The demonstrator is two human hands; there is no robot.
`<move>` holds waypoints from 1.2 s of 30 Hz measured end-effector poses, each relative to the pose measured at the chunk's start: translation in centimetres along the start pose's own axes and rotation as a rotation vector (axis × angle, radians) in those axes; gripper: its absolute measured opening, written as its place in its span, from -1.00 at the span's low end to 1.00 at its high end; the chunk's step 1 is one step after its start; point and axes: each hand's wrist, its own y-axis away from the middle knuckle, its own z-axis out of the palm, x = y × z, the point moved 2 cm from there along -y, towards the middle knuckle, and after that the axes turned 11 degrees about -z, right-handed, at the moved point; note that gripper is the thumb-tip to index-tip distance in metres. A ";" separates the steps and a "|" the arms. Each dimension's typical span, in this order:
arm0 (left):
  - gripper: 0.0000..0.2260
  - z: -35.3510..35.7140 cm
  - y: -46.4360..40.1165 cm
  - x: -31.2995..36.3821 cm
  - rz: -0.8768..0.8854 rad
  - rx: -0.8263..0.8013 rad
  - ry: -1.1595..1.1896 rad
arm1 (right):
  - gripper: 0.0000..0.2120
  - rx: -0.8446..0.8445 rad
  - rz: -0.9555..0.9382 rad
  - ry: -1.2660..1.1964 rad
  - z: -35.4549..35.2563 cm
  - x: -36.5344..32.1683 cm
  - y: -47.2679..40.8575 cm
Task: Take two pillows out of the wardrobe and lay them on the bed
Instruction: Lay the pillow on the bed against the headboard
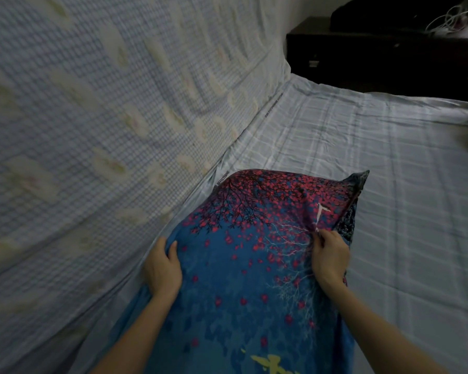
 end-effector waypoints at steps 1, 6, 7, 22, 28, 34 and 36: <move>-0.75 -0.2 -0.2 0.4 0.007 0.008 0.007 | -0.85 0.011 -0.008 -0.013 -0.3 -0.4 -0.4; -0.75 -1.9 -2.5 2.2 0.044 0.045 0.010 | -0.87 0.055 -0.089 -0.067 -1.0 -3.1 -2.9; -0.76 -2.2 -3.2 2.5 0.055 0.063 0.000 | -0.86 0.064 -0.105 -0.078 -0.8 -3.6 -3.4; -0.40 4.0 -3.8 -3.8 0.131 -0.215 -0.545 | -0.41 -0.593 0.019 0.271 7.6 -0.1 -0.7; -0.36 3.3 -3.6 -3.8 0.130 -0.231 -0.558 | -0.40 -0.724 0.038 0.291 7.0 0.2 -0.8; -0.40 -1.4 -0.1 -4.7 0.089 -0.190 -0.461 | -0.38 -0.910 -0.044 0.355 3.8 0.3 -0.2; -0.41 -3.7 1.1 -6.0 0.043 -0.227 -0.451 | -0.39 -0.932 -0.056 0.393 2.4 0.0 1.2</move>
